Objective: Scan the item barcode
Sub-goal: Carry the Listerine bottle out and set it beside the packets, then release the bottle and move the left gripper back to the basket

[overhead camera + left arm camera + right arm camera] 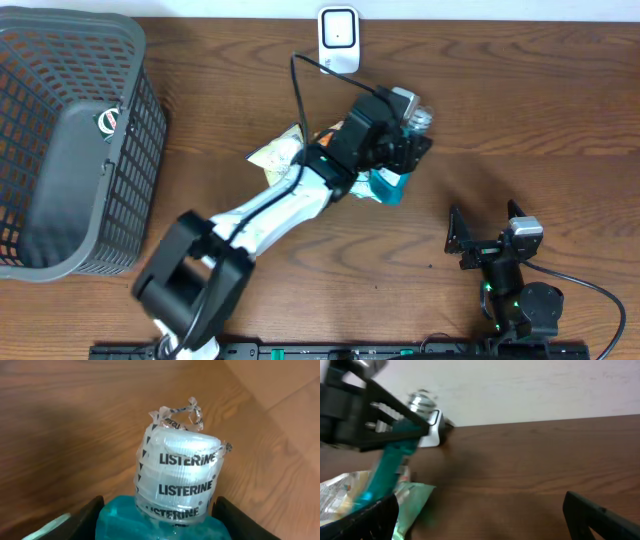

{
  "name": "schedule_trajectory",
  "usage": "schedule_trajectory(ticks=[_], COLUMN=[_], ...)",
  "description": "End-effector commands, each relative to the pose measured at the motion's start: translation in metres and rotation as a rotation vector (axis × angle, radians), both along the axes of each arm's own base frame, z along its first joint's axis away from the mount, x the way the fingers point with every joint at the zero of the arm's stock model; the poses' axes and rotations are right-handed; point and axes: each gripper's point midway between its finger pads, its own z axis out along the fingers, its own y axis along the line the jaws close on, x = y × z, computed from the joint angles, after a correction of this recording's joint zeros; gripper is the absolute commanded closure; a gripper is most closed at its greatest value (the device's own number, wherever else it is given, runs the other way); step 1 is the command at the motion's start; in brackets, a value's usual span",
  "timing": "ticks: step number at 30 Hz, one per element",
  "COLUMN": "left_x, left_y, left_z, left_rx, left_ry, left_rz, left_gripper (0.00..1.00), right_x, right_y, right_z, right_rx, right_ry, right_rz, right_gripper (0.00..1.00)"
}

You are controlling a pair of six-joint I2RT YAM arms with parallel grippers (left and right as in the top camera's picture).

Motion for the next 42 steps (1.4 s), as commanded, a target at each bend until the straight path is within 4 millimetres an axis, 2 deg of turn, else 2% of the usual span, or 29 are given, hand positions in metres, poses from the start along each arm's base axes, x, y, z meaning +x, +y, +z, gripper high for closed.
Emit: schedule_trajectory(ticks=[1,3,5,9,15,20,24,25,28,29,30,32,35,38,40,42], left_x=[0.018,0.023,0.032,0.049,0.07,0.066,0.053,0.047,0.039,0.036,0.034,0.028,0.025,0.032,0.039,0.046], left_y=[-0.009,-0.013,-0.014,-0.01,0.029,0.051,0.05,0.046,0.035,0.031,0.027,0.019,0.025,0.062,0.099,0.149], left_z=[-0.001,-0.01,-0.028,-0.052,-0.072,-0.097,-0.108,-0.111,-0.106,-0.1,-0.091,-0.047,0.002,0.068,0.108,0.146], left_rx=[-0.099,-0.107,-0.098,-0.093,-0.014,0.079,0.133,0.15,0.147,0.144,0.142,0.13,0.109,0.14,0.172,0.193], left_ry=[0.033,0.023,0.016,0.0,0.047,0.123,0.151,0.153,0.142,0.124,0.098,-0.017,-0.111,-0.261,-0.355,-0.42], left_rz=[0.071,0.071,0.094,0.137,0.253,0.27,0.227,0.206,0.178,0.164,0.146,0.085,0.079,0.168,0.258,0.384], left_gripper=[0.56,0.55,0.56,0.56,0.56,0.56,0.39,0.3,0.12,0.1,0.03,0.02,0.02,0.02,0.02,0.02], right_x=[0.0,0.0,0.0,0.0,0.0,0.0,0.0,0.0,0.0,0.0,0.0,0.0,0.0,0.0,0.0,0.0], right_y=[0.002,0.002,0.002,0.002,0.002,0.002,0.002,0.002,0.002,0.002,0.002,0.002,0.002,0.002,0.002,0.002], right_z=[-0.001,-0.002,-0.002,-0.002,-0.002,-0.002,-0.002,-0.002,-0.002,-0.002,-0.002,-0.002,-0.002,-0.002,-0.002,-0.002], right_rx=[0.01,0.01,0.01,0.01,0.01,0.01,0.01,0.01,0.01,0.01,0.01,0.01,0.01,0.01,0.01,0.01], right_ry=[0.007,0.007,0.007,0.007,0.007,0.007,0.007,0.007,0.007,0.007,0.007,0.007,0.007,0.007,0.007,0.007], right_rz=[0.008,0.008,0.008,0.008,0.008,0.008,0.008,0.008,0.008,0.008,0.008,0.008,0.008,0.008,0.008,0.008], right_gripper=[0.01,0.01,0.01,0.01,0.01,0.01,0.01,0.01,0.01,0.01,0.01,0.01,0.01,0.01,0.01,0.01])
